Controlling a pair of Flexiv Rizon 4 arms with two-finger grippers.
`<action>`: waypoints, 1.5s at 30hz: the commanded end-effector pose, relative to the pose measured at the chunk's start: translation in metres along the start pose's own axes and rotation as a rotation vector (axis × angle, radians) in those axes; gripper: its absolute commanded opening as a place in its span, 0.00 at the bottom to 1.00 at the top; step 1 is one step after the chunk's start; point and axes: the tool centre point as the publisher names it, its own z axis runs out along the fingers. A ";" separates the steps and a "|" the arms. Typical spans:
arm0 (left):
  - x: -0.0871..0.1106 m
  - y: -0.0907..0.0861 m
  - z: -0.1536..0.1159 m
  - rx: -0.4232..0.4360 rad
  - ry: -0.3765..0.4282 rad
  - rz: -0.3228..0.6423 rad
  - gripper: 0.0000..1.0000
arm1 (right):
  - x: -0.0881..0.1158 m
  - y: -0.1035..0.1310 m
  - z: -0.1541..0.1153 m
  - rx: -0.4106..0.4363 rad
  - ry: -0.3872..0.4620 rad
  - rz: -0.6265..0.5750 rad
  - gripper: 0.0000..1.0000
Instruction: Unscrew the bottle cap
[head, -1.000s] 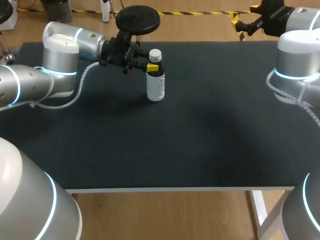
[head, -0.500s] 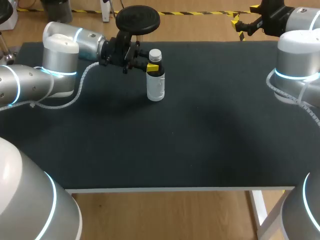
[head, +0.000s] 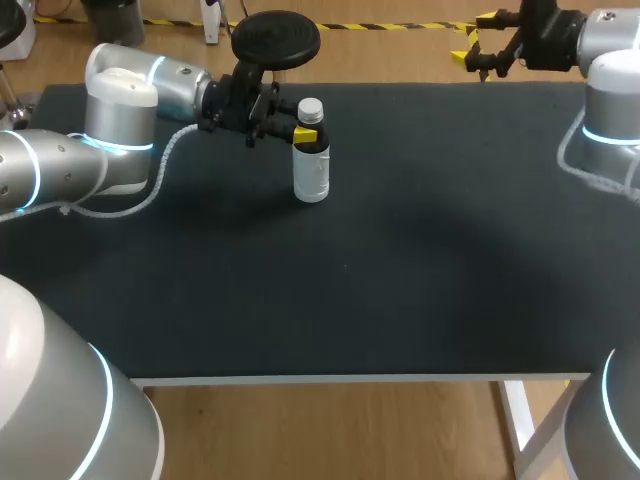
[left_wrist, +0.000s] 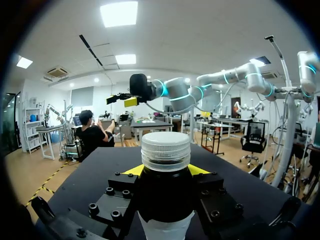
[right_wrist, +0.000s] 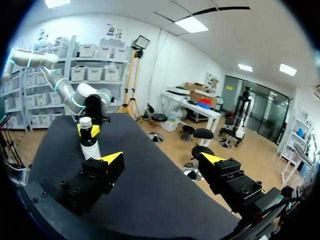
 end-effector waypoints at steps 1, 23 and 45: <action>-0.001 0.000 -0.001 0.001 0.005 0.000 0.00 | 0.001 0.000 0.011 -0.023 0.212 -0.007 1.00; -0.001 0.000 -0.001 0.001 0.005 0.000 0.00 | 0.064 0.013 0.052 -0.047 0.415 0.002 1.00; -0.001 0.000 -0.001 0.001 0.005 0.000 0.00 | 0.074 0.013 0.061 -0.036 0.413 0.013 1.00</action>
